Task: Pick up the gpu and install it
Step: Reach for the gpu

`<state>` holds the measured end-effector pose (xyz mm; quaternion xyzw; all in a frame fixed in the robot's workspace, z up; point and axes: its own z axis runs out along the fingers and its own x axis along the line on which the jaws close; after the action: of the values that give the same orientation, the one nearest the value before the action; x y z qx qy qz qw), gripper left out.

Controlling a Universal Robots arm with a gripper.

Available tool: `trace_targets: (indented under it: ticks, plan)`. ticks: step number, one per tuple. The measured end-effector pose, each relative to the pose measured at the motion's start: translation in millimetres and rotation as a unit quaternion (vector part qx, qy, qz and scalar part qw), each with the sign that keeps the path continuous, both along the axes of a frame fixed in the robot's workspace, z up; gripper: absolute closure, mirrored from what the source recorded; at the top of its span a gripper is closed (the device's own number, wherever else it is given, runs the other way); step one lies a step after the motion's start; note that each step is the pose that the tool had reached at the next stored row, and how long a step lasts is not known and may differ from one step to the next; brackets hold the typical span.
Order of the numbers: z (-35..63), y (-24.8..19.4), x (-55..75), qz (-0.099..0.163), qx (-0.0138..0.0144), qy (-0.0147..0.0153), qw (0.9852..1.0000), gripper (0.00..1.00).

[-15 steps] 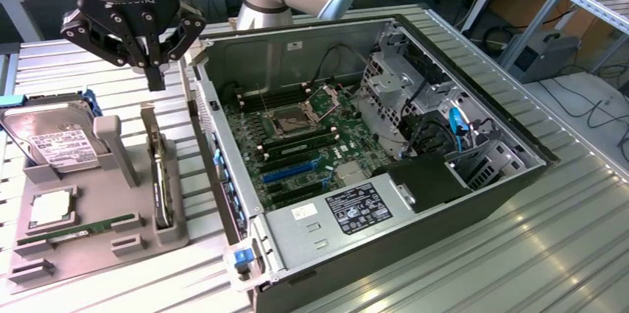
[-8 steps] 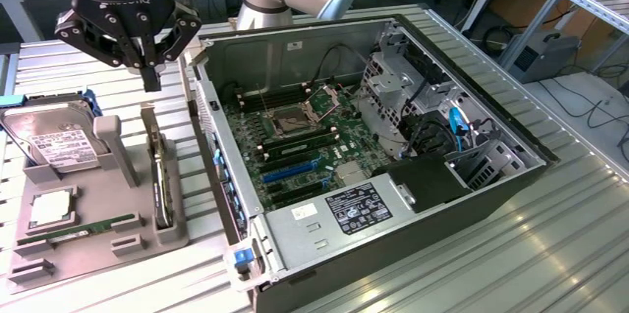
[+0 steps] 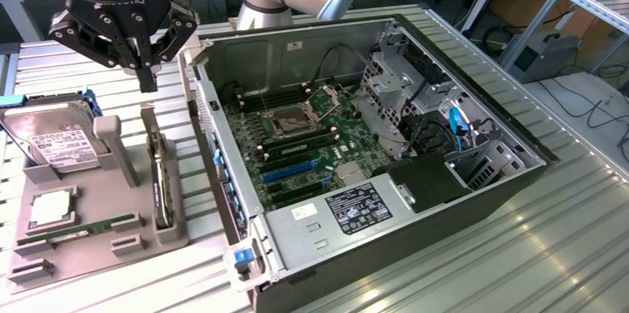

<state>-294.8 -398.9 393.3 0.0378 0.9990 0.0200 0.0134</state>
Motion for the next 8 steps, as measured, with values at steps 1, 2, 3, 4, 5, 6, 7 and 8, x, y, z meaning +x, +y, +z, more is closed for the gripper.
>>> trace_targets:
  ticks: [1, 2, 3, 4, 5, 6, 7, 8]
  plan:
    - [0.0, 0.0, -0.8, 0.0, 0.0, 0.0, 1.0, 0.89]
    - [0.0, 0.0, -1.7, 0.0, 0.0, 0.0, 1.0, 0.89]
    - [0.0, 0.0, -2.8, 0.0, -0.0001, 0.0, 1.0, 0.89]
    - [0.0, 0.0, -3.5, 0.0, -0.0001, 0.0, 1.0, 0.89]
    - [0.0, 0.0, -4.1, 0.0, -0.0001, 0.0, 1.0, 0.89]
    - [0.1, 0.0, -4.8, 0.0, -0.0001, 0.0, 1.0, 0.89]
    - [0.0, 0.0, -5.3, 0.0, -0.0001, 0.0, 1.0, 0.89]
    - [0.0, 0.0, -5.9, 0.0, -0.0001, 0.0, 1.0, 0.89]
